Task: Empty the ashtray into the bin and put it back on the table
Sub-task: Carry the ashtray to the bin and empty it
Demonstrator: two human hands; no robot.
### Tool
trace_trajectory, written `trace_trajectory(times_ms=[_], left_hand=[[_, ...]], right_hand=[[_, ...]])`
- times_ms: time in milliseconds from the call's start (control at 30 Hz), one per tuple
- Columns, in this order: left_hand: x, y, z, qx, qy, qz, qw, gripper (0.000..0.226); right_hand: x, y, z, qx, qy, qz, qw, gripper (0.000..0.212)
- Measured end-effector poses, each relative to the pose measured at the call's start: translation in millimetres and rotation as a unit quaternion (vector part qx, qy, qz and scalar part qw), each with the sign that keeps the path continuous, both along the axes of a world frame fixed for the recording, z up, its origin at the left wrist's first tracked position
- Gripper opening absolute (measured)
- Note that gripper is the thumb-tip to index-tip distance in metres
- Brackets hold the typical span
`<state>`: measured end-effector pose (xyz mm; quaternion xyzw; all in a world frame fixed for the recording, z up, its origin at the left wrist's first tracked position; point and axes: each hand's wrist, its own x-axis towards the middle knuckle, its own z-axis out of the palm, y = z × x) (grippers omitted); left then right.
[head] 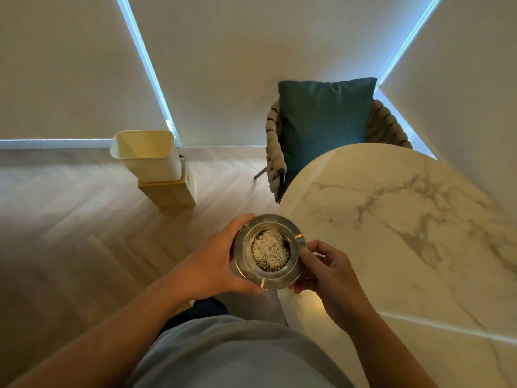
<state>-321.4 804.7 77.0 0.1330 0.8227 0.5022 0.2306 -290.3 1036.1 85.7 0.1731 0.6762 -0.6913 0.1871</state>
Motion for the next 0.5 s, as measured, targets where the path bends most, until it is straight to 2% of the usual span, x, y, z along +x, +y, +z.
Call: trace_trajectory(times_ms=[333, 500], left_hand=[[-59, -122, -7, -0.016, -0.011, 0.113, 0.993, 0.122], [-97, -185, -6, -0.036, -0.002, 0.159, 0.987, 0.126]], right_hand=[[-113, -119, -16, 0.052, 0.008, 0.141, 0.989, 0.017], [-171, -184, -16, 0.042, 0.011, 0.187, 0.981, 0.016]])
